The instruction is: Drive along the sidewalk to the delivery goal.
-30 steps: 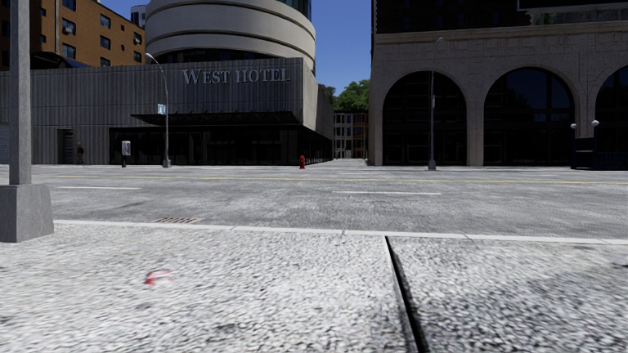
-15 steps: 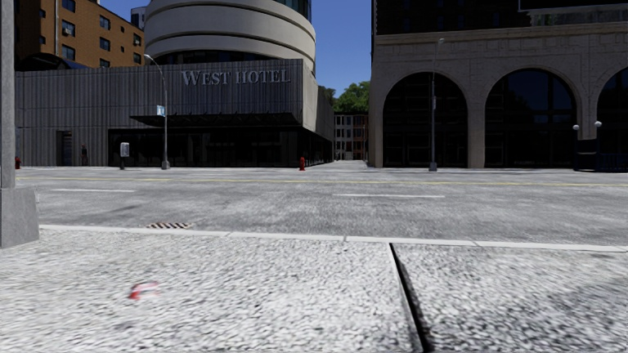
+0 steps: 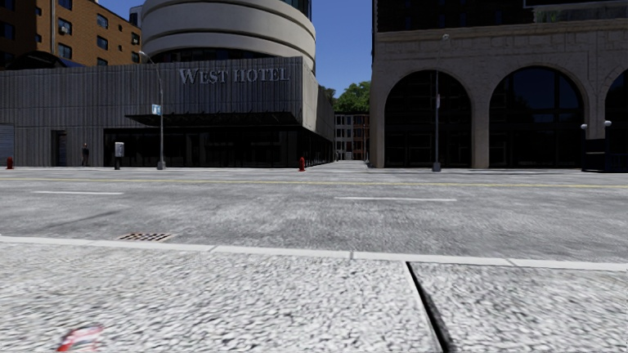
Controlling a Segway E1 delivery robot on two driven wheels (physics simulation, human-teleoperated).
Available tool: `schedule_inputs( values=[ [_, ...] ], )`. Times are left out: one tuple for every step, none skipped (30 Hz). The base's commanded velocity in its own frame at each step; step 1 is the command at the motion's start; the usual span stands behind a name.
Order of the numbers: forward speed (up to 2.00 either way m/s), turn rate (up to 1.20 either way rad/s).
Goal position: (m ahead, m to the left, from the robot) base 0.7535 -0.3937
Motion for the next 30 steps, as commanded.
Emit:
schedule_inputs(
  values=[
    [1.06,0.0],
    [1.06,0.0],
    [1.06,0.0],
    [1.06,0.0],
    [1.06,0.0],
    [1.06,0.0],
    [1.06,0.0],
    [1.06,0.0],
    [1.06,0.0],
    [1.07,0.0],
    [1.07,0.0],
    [1.07,0.0],
    [1.07,0.0],
    [1.07,0.0],
    [1.07,0.0],
    [1.07,0.0],
    [1.07,0.0],
    [1.07,0.0],
    [1.06,0.0],
    [1.01,0.0],
    [0.97,0.0],
    [0.97,0.0],
    [0.9,0.0],
    [0.82,0.0],
    [0.73,0.0],
    [0.58,0.0],
    [0.58,0.0],
    [0.44,0.0],
    [0.18,0.0],
    [0.0,0.0]
  ],
)
